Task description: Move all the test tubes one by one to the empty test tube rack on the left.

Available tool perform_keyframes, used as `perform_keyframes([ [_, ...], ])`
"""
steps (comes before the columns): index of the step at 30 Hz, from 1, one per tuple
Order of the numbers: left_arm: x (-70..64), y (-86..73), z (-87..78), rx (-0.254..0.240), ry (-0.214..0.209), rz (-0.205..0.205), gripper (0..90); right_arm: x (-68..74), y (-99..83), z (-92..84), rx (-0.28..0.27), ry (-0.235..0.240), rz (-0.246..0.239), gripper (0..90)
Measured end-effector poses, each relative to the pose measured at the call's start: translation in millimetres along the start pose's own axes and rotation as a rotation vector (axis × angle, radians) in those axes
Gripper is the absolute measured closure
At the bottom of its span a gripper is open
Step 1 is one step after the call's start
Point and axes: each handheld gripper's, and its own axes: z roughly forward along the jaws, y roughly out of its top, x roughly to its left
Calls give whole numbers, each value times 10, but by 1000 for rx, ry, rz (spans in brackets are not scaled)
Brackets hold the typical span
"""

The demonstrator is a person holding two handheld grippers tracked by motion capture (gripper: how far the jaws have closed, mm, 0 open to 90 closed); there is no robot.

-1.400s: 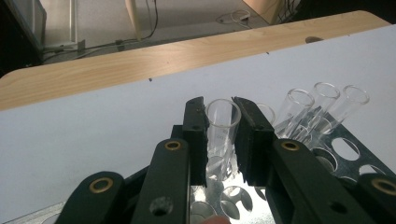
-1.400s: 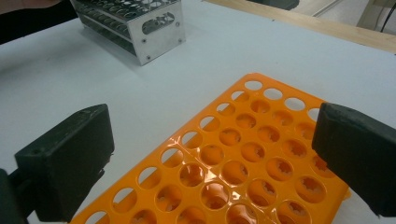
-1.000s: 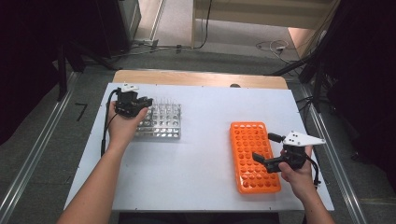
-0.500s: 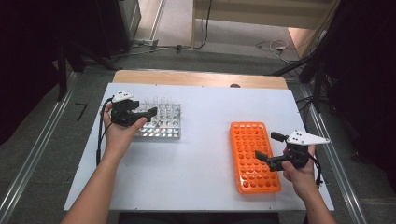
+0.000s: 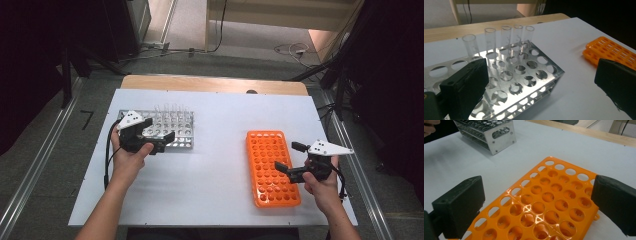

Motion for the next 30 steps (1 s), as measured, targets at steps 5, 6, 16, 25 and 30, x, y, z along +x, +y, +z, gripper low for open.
perform_keyframes([
  [5, -111, -86, -112, -9, -14, 13, 0, -14, -13, 1, 4, -8, 4, 0],
  [6, -131, -104, -142, -13, -18, 14, 0, -17, -15, 0, 3, -9, 5, 0],
  [16, -330, -280, -402, -39, -26, 53, 0, -36, -55, -32, 7, -22, 12, 0],
  [25, -339, -462, -577, -73, -11, 52, 0, -39, -133, -83, 19, -39, 22, 0],
  [30, -303, -550, -668, -95, -8, 43, 0, -17, -190, -144, 20, -55, 26, 0],
])
